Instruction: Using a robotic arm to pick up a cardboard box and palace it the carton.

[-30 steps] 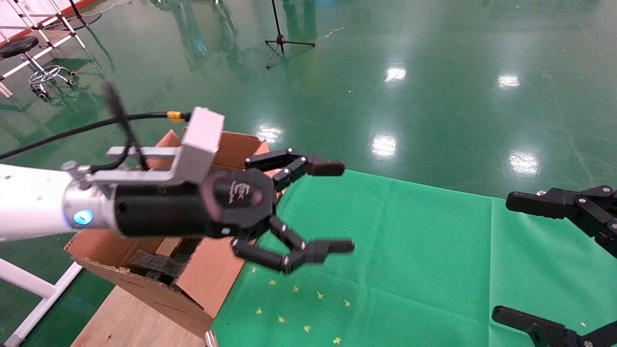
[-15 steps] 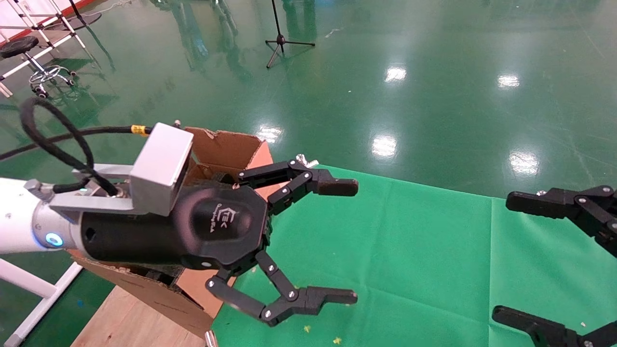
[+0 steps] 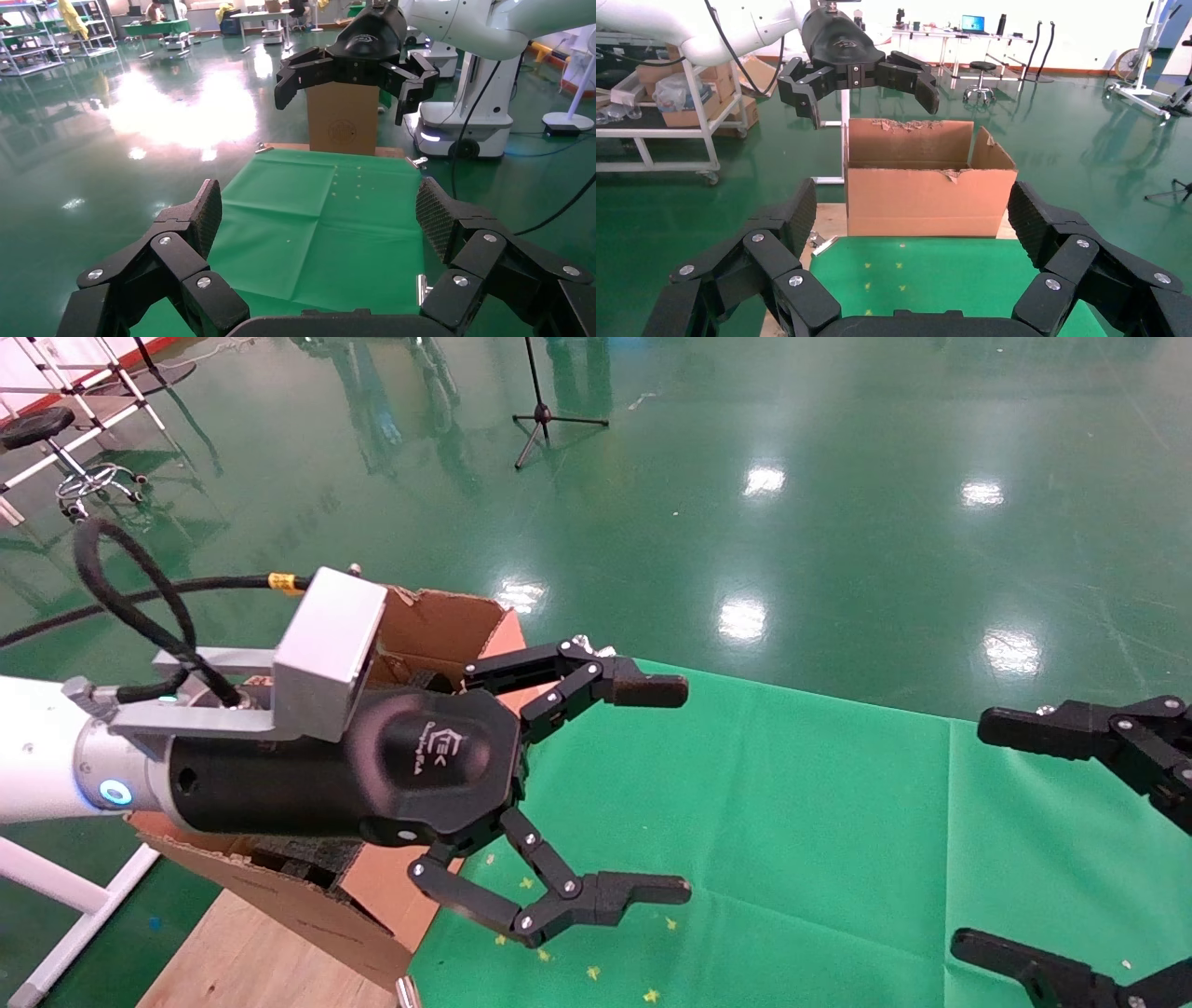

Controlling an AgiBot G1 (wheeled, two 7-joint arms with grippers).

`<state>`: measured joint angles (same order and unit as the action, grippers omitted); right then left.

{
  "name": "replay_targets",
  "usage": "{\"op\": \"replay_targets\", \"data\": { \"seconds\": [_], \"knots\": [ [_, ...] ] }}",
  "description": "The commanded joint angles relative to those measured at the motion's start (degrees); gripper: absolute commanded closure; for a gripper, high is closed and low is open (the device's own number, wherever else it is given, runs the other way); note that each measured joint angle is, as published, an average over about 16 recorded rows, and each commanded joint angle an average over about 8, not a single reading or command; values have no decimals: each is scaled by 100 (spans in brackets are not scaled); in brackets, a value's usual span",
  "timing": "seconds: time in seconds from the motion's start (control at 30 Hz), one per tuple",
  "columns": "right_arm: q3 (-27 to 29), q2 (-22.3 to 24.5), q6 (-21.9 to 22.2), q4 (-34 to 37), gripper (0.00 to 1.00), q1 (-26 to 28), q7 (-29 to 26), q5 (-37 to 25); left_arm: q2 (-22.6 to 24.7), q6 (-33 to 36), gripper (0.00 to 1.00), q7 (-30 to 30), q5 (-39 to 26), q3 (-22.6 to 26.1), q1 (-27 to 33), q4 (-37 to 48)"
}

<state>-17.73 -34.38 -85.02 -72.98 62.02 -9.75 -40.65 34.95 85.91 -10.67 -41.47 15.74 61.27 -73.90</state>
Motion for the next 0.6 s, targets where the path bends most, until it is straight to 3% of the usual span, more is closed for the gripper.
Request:
{"op": "replay_targets", "data": {
  "seconds": [0.03, 0.6],
  "knots": [
    [0, 0, 0, 0, 0, 0, 0, 0, 1, -6, 0, -3, -8, 6, 6, 8],
    [0, 0, 0, 0, 0, 0, 0, 0, 7, -25, 0, -11, -41, 30, 29, 38]
  ]
}}
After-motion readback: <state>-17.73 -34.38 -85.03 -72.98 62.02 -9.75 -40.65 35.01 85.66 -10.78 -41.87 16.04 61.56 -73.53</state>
